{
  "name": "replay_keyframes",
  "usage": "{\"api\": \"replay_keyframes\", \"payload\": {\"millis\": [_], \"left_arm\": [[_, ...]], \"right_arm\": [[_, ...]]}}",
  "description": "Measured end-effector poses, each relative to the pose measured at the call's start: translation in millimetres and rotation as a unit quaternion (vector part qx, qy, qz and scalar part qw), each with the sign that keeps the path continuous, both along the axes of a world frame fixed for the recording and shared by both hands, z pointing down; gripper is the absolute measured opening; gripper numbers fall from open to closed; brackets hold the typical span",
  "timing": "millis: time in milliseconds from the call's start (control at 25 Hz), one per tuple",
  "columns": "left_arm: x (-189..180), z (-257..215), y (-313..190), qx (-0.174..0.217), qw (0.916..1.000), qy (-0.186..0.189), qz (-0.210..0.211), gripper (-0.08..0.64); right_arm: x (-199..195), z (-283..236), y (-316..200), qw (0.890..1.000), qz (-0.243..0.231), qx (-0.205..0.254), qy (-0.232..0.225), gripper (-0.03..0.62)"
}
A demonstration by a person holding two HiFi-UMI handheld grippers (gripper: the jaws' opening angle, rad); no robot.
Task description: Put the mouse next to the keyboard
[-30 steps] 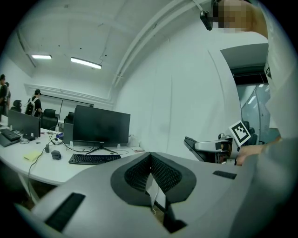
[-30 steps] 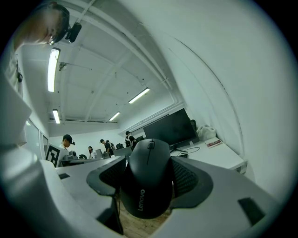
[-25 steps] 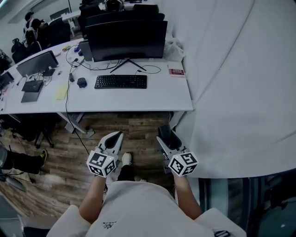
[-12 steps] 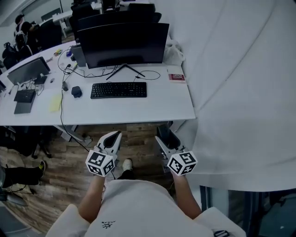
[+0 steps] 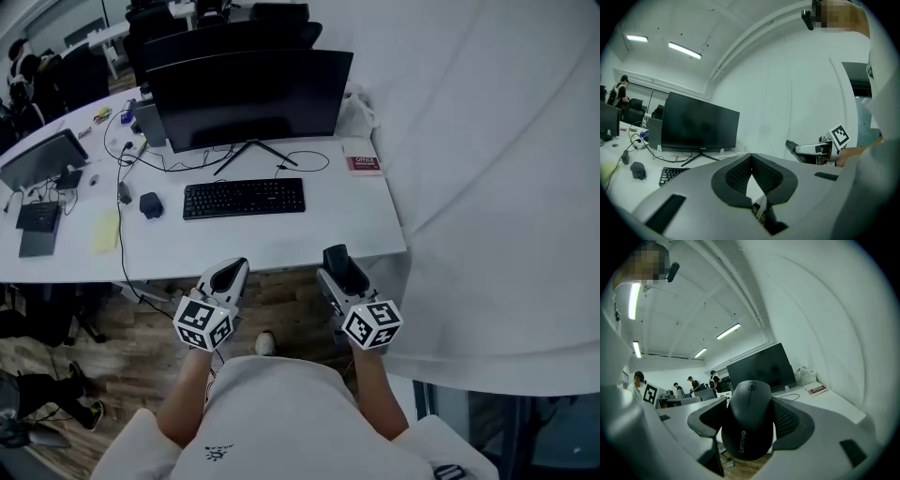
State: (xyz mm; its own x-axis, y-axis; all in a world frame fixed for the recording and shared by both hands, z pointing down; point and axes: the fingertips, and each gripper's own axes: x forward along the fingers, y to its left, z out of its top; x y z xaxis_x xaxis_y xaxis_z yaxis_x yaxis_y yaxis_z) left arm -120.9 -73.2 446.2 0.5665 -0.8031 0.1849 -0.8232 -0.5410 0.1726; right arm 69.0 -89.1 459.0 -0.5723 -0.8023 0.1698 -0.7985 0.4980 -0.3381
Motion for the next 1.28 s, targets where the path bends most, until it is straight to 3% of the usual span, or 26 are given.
{"api": "replay_keyframes", "payload": {"millis": [560, 960, 1280], "left_arm": [[-33, 13, -53, -0.007, 0.9993, 0.012, 0.035, 0.006], [-24, 27, -91, -0.023, 0.9992, 0.007, 0.032, 0.006], [-1, 46, -146, -0.034, 0.9993, 0.003, 0.015, 0.006]], "right_arm": [[-19, 5, -45, 0.999, 0.046, -0.008, 0.011, 0.307], [-8, 24, -91, 0.999, 0.045, -0.017, 0.024, 0.307], [12, 66, -150, 0.996, 0.034, -0.037, 0.075, 0.307]]}}
